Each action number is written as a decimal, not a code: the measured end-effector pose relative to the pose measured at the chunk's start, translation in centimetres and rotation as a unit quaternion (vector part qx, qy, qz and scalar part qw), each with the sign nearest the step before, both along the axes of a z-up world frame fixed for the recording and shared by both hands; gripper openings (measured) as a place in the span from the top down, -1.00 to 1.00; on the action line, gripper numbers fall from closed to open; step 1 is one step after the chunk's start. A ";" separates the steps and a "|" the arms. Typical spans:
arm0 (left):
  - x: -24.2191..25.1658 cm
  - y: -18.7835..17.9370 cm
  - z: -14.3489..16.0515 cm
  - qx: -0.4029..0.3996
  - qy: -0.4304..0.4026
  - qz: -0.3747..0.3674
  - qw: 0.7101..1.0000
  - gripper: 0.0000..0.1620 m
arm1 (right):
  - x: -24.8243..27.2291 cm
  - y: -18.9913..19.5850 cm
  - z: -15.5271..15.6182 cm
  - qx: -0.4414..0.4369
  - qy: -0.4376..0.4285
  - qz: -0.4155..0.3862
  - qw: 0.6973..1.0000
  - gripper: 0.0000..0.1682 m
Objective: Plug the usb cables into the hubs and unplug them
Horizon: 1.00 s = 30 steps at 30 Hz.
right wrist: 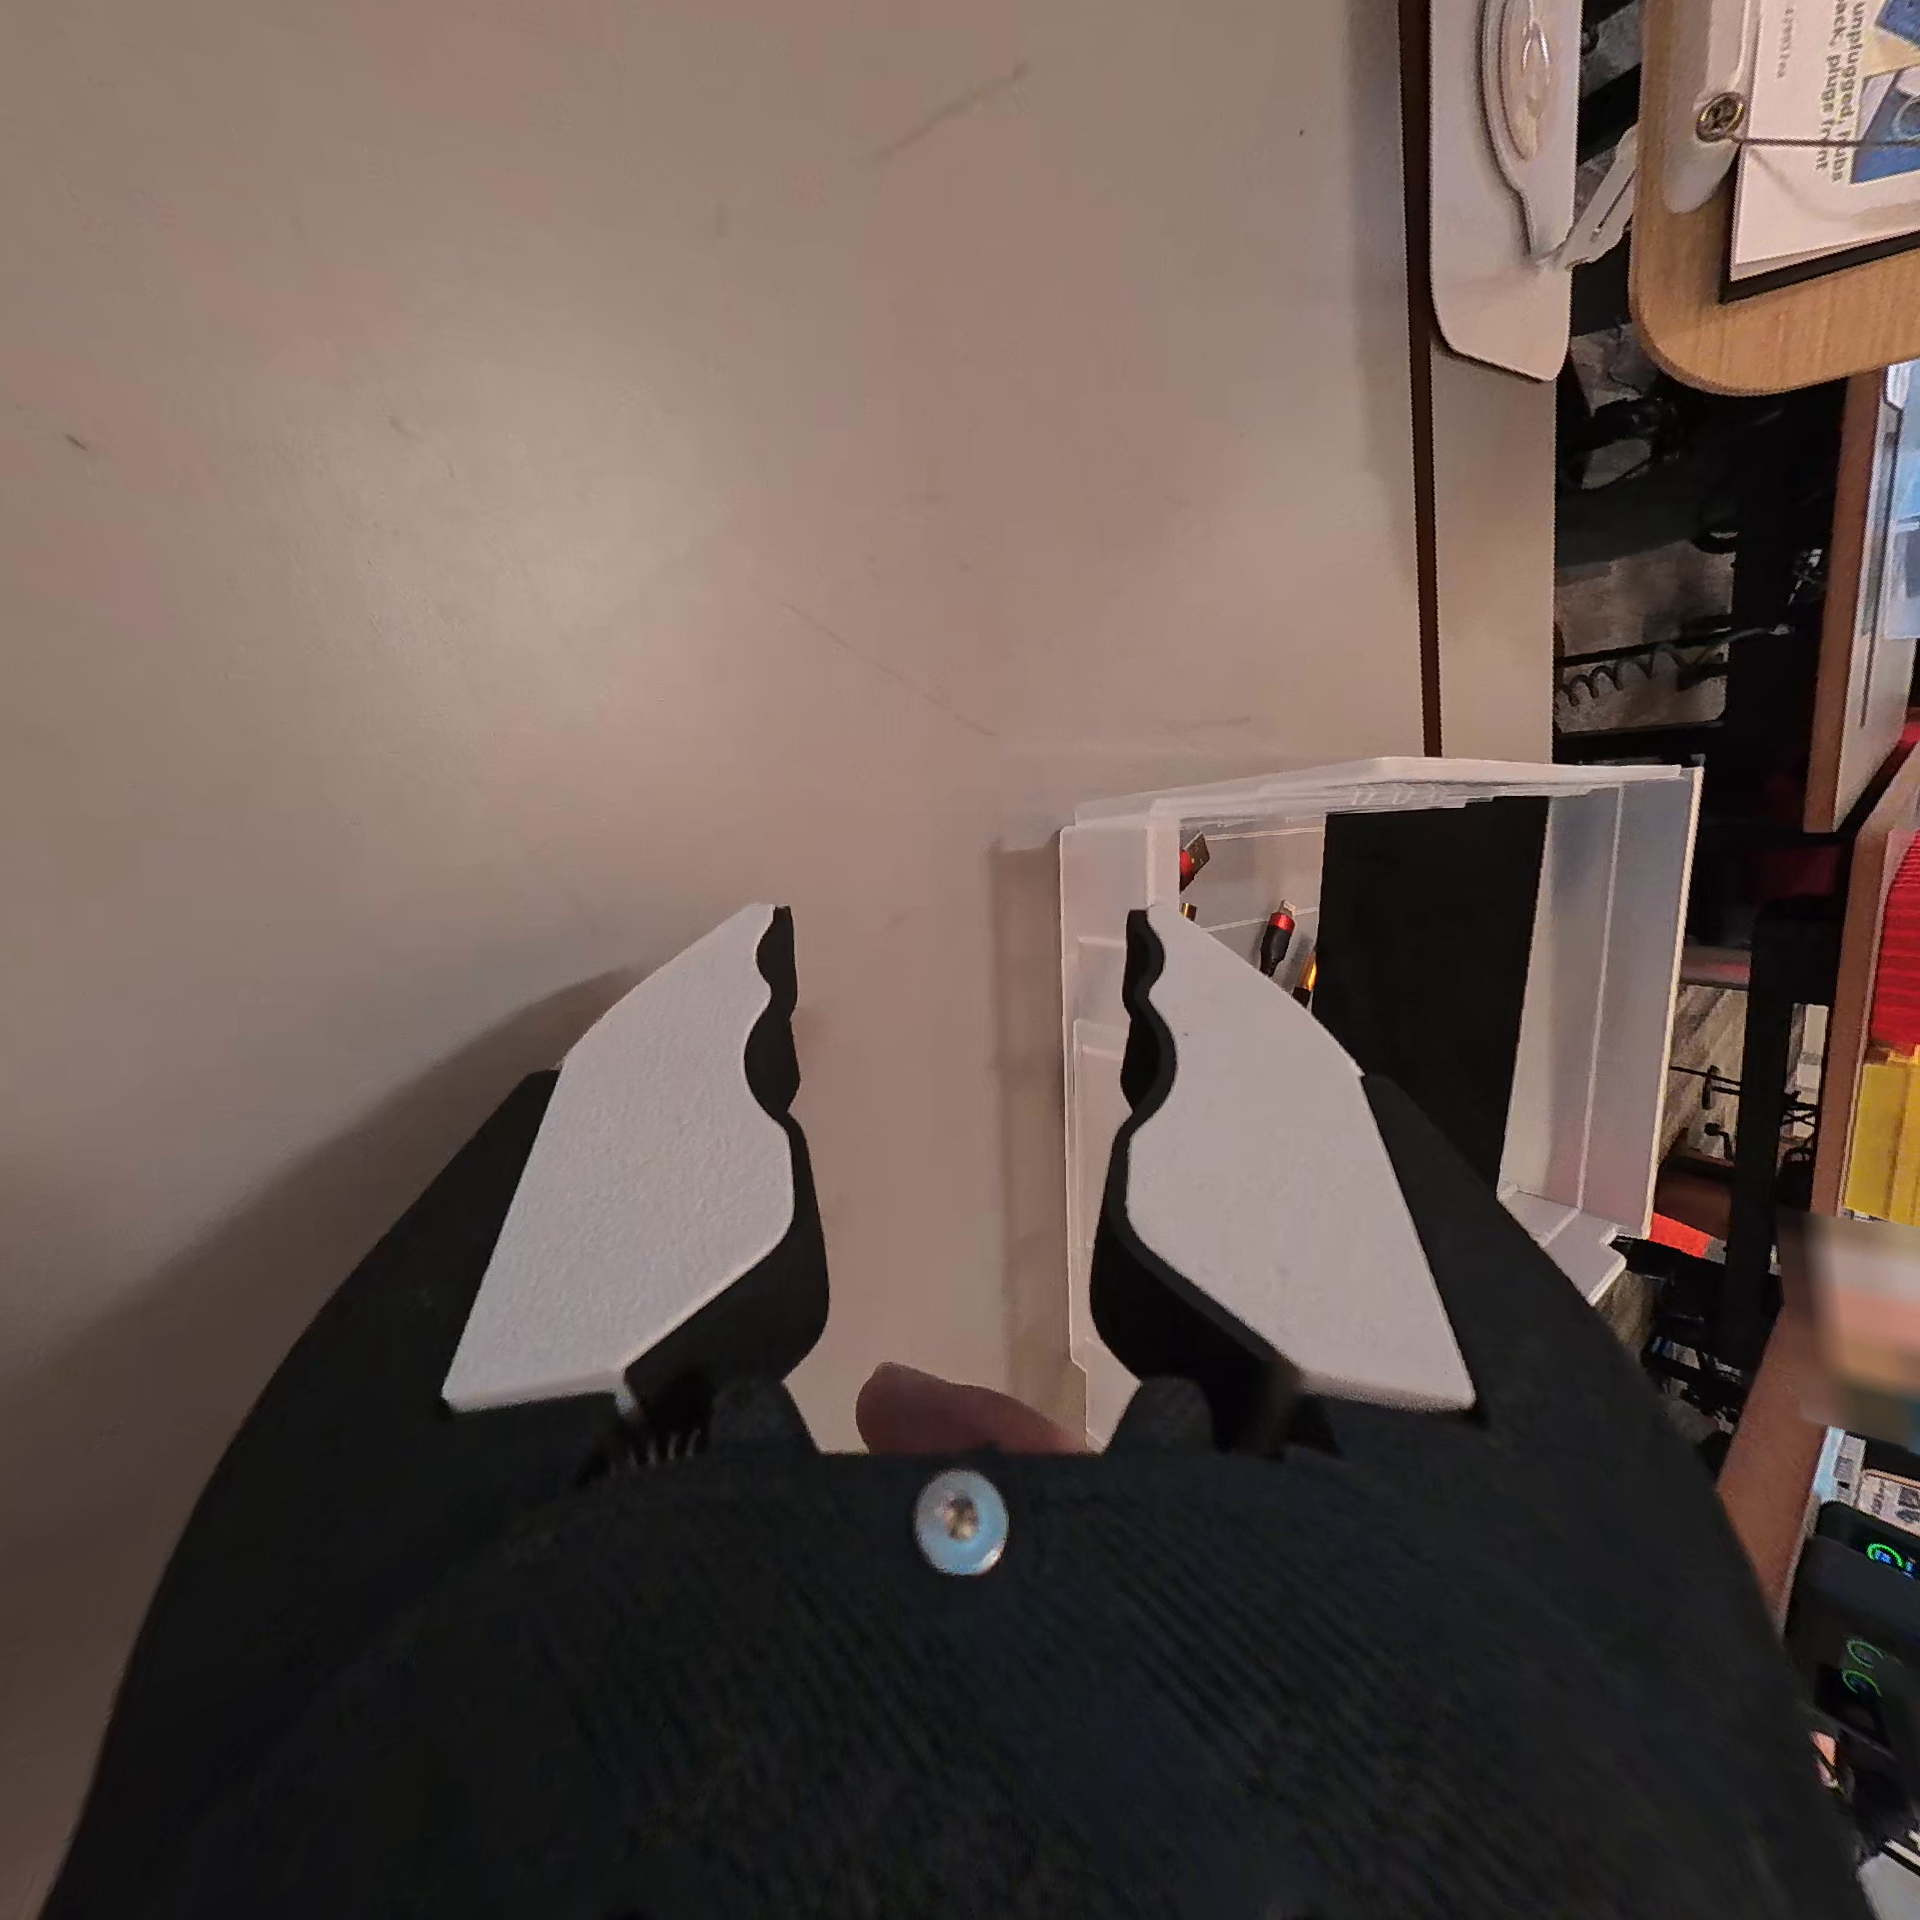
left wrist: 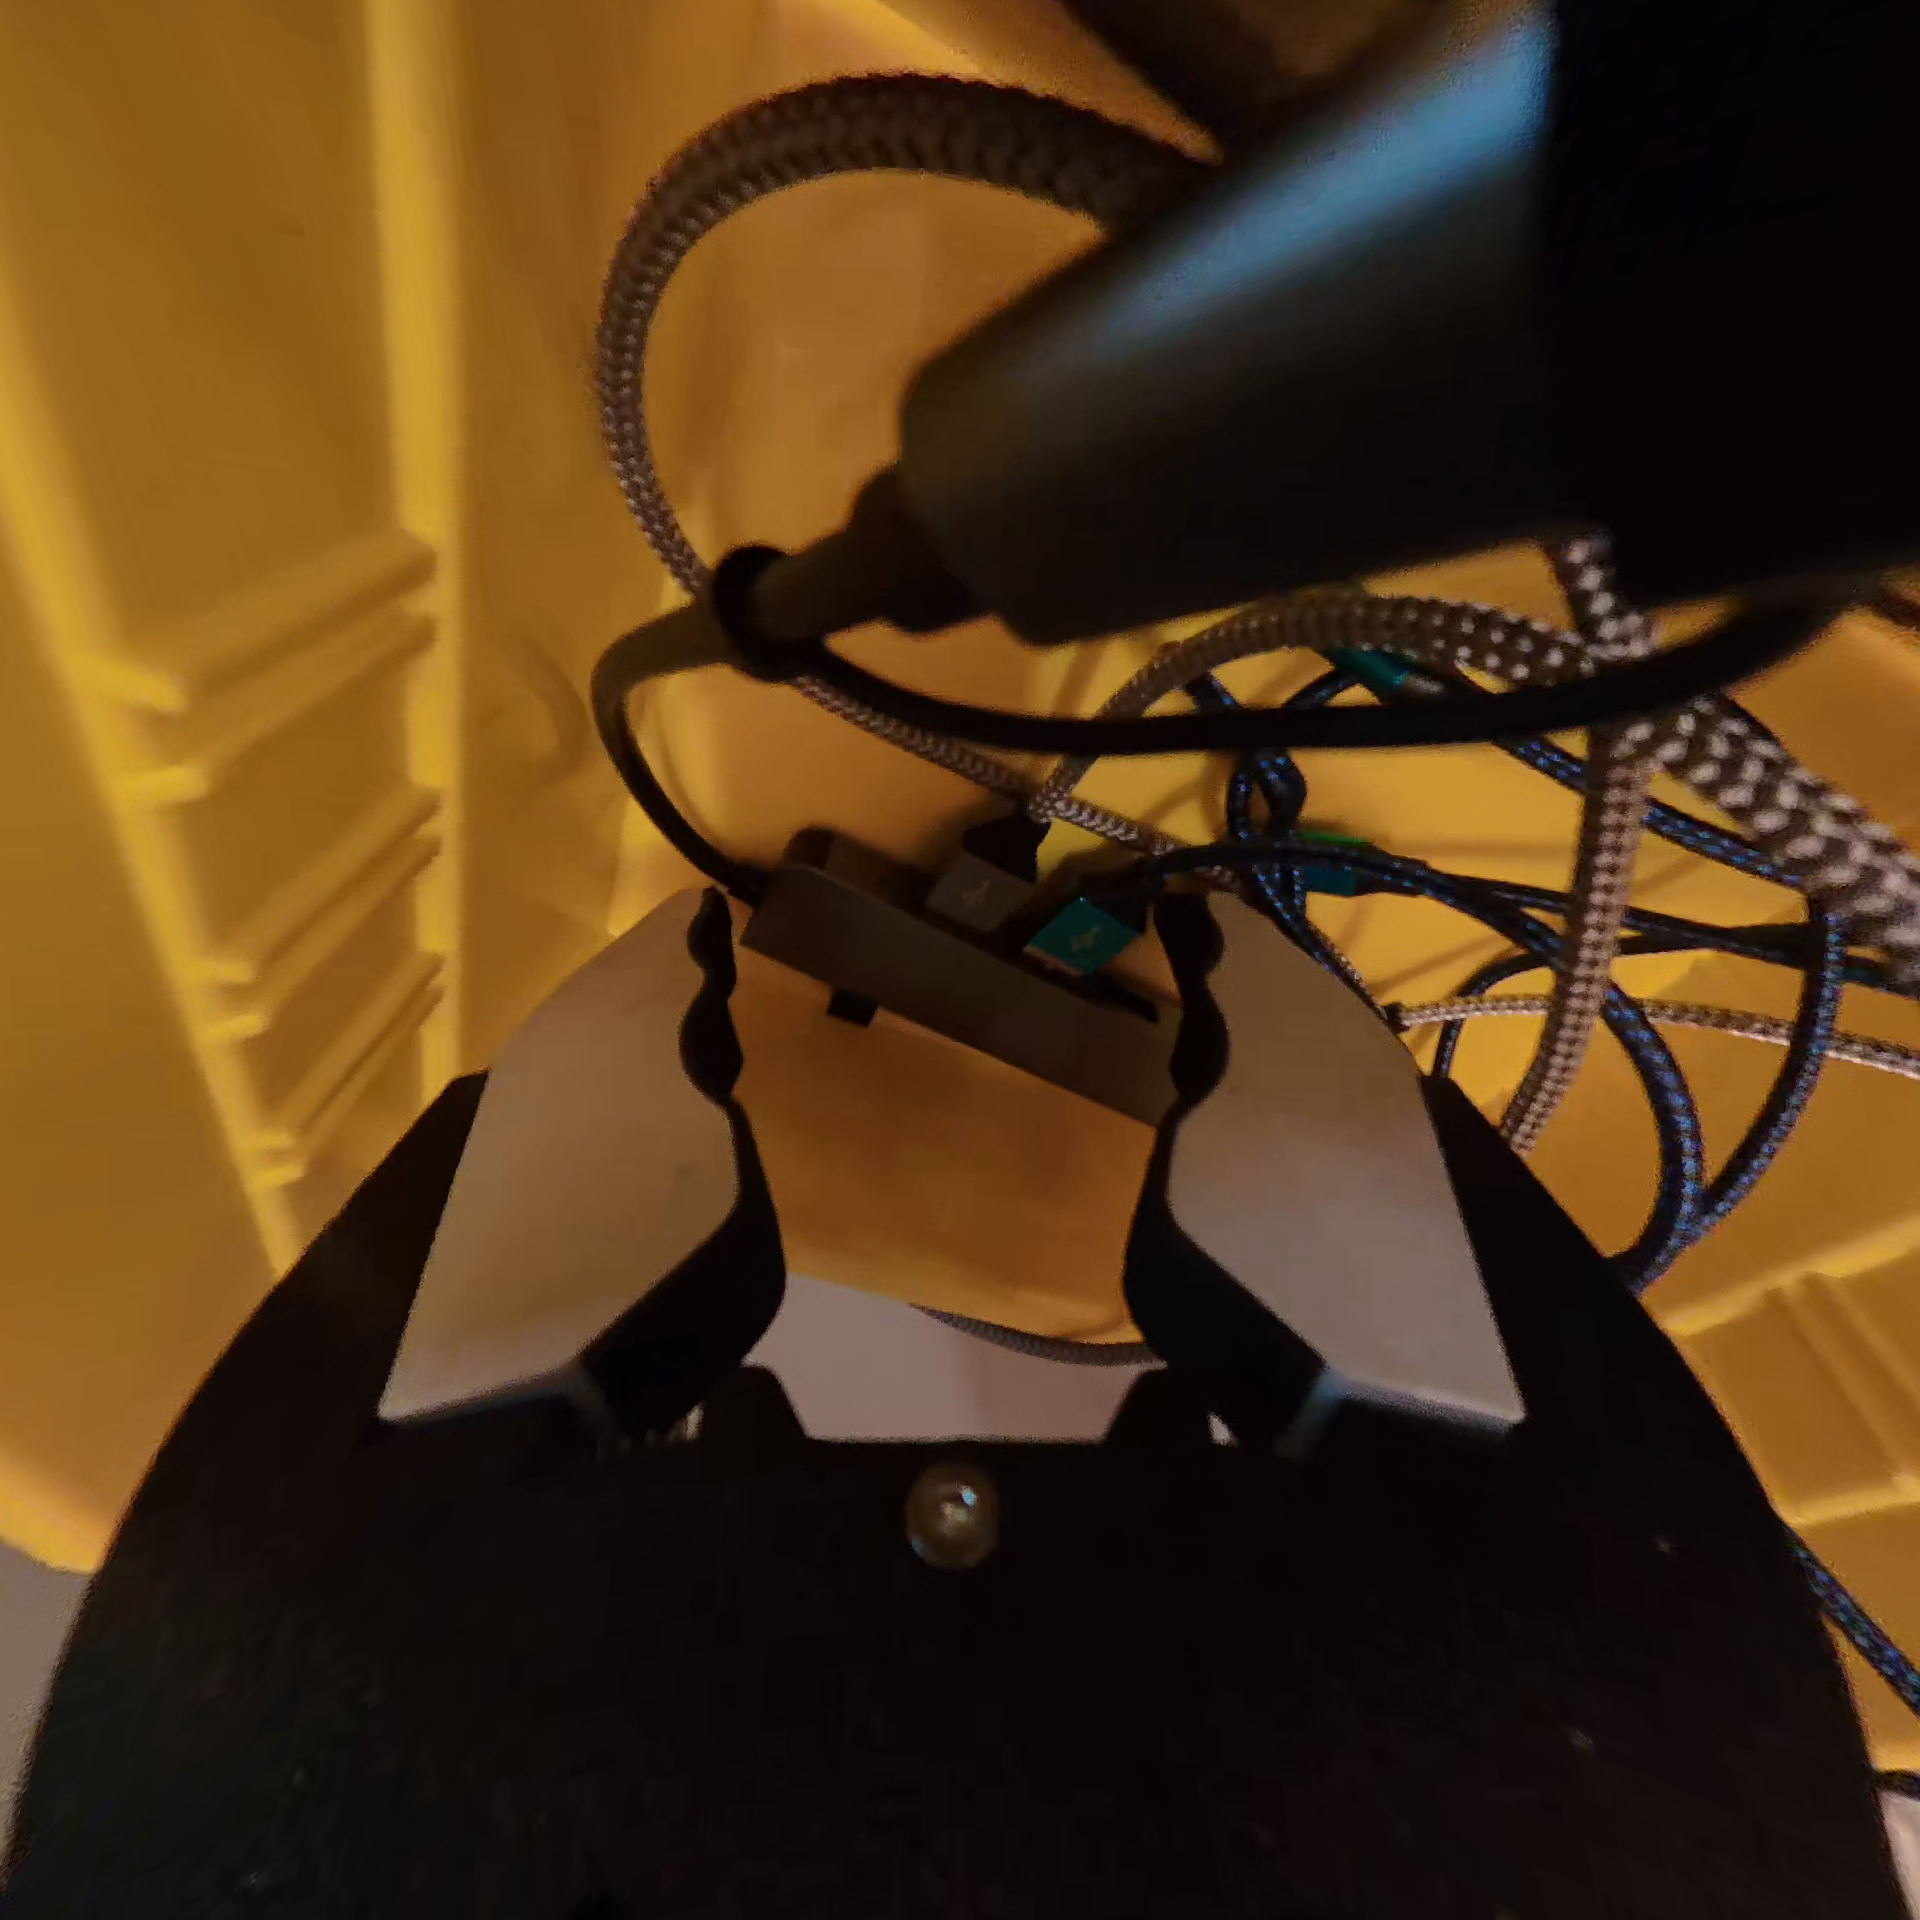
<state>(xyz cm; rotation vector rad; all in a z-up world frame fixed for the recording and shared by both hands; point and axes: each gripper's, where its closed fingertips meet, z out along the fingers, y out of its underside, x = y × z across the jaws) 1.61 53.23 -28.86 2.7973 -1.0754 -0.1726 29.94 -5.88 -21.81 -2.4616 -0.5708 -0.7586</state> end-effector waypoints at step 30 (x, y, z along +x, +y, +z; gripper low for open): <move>2.9 -2.2 21.6 0.192 -0.489 -0.024 0.850 0.18 | -11.3 17.1 7.4 0.342 0.181 0.099 0.917 0.16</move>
